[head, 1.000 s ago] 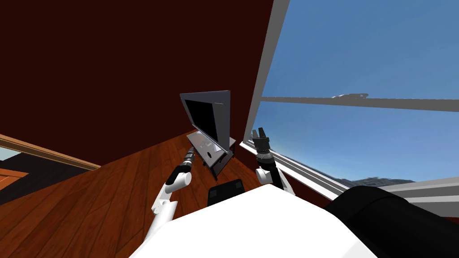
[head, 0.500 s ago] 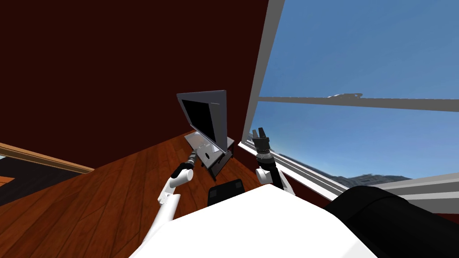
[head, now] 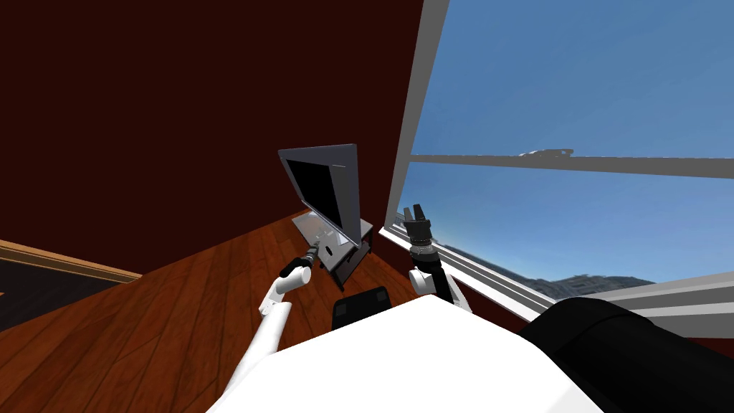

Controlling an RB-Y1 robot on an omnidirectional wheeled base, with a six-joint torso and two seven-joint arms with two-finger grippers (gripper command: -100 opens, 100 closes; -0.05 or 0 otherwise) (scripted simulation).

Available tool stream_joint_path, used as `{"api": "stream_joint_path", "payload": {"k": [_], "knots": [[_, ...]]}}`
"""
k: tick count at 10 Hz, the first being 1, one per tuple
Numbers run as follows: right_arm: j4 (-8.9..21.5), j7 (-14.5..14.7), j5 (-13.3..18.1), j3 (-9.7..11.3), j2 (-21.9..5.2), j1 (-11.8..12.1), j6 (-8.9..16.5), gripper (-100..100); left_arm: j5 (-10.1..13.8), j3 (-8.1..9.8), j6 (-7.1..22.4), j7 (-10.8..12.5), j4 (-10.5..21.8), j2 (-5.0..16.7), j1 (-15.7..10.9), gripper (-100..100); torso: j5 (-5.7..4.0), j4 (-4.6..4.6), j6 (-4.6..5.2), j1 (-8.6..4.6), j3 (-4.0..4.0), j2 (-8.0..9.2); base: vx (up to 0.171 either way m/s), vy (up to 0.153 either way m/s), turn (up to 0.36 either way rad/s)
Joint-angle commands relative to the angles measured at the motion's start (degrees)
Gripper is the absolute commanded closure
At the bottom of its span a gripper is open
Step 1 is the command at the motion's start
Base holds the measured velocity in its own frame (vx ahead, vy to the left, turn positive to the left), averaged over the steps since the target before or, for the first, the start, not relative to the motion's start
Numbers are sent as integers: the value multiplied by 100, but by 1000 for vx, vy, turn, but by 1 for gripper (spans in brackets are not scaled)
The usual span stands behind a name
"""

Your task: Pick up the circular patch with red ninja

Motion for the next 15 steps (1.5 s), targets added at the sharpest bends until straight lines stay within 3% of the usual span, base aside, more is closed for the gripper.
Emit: {"api": "stream_joint_path", "payload": {"k": [1, 2, 3, 4, 5, 6, 7, 8, 10, 11, 12, 13, 14, 15], "knots": [[0, 0, 0, 0, 0, 0, 0, 0, -28, 3, 34, -31, 173, -32, -78, -100, 0, 0, 0, 0, 0, 0, 7, -12, 3], [0, 0, 0, 0, 0, 0, 0, 0, 14, -30, 315, -204, 390, 5, -331, -100, 1, 0, 0, 2, 1, 1, 11, -26, -43], [0, 0, 0, 0, 0, 0, 0, 0, 14, -30, 315, -204, 544, 5, -331, -100, 0, 0, 2, -3, 0, -1, 16, -28, -30], [0, 0, 0, 0, 0, 0, 0, 0, 50, -69, 568, -373, 731, 44, -588, -100, -1, -1, 0, -3, -1, -2, 23, -39, -47], [0, 0, 0, 0, 0, 0, 0, 0, 50, -69, 589, -373, 928, 44, -588, -100, -1, 0, 2, -8, -3, -5, 22, -31, -26], [0, 0, 0, 0, 0, 0, 0, 0, 81, -115, 776, -535, 1147, 84, -845, -100, -1, -2, -1, -4, -3, -4, 27, -26, -41], [0, 0, 0, 0, 0, 0, 0, 0, 81, -115, 856, -535, 1302, 84, -846, -100, -1, -1, 1, -3, -3, -7, 23, -17, -26], [0, 0, 0, 0, 0, 0, 0, 0, 106, -167, 1031, -691, 1517, 124, -1095, -100, 0, -2, -1, 1, -3, -5, 28, -24, -47], [0, 0, 0, 0, 0, 0, 0, 0, 106, -167, 1114, -691, 1682, 124, -1105, -100, 0, -2, -1, 1, -4, -6, 22, -12, -10], [0, 0, 0, 0, 0, 0, 0, 0, 127, -224, 1363, -840, 1886, 166, -1362, -100, 1, -1, -1, 4, -1, -2, 18, -11, -46], [0, 0, 0, 0, 0, 0, 0, 0, 127, -224, 1363, -840, 2055, 166, -1362, -100, 0, 0, 1, 3, -2, -3, 21, -11, -31], [0, 0, 0, 0, 0, 0, 0, 0, 142, -286, 1600, -982, 2258, 211, -1616, -100, 0, -1, -1, 3, -2, -3, 31, -24, -45], [0, 0, 0, 0, 0, 0, 0, 0, 142, -286, 1602, -982, 2423, 211, -1616, -100, -1, -1, 0, -1, -4, -7, 30, -21, -22], [0, 0, 0, 0, 0, 0, 0, 0, 152, -351, 1831, -1116, 2637, 259, -1864, -100, 0, -2, -2, 0, -4, -6, 33, -20, -33]]}}
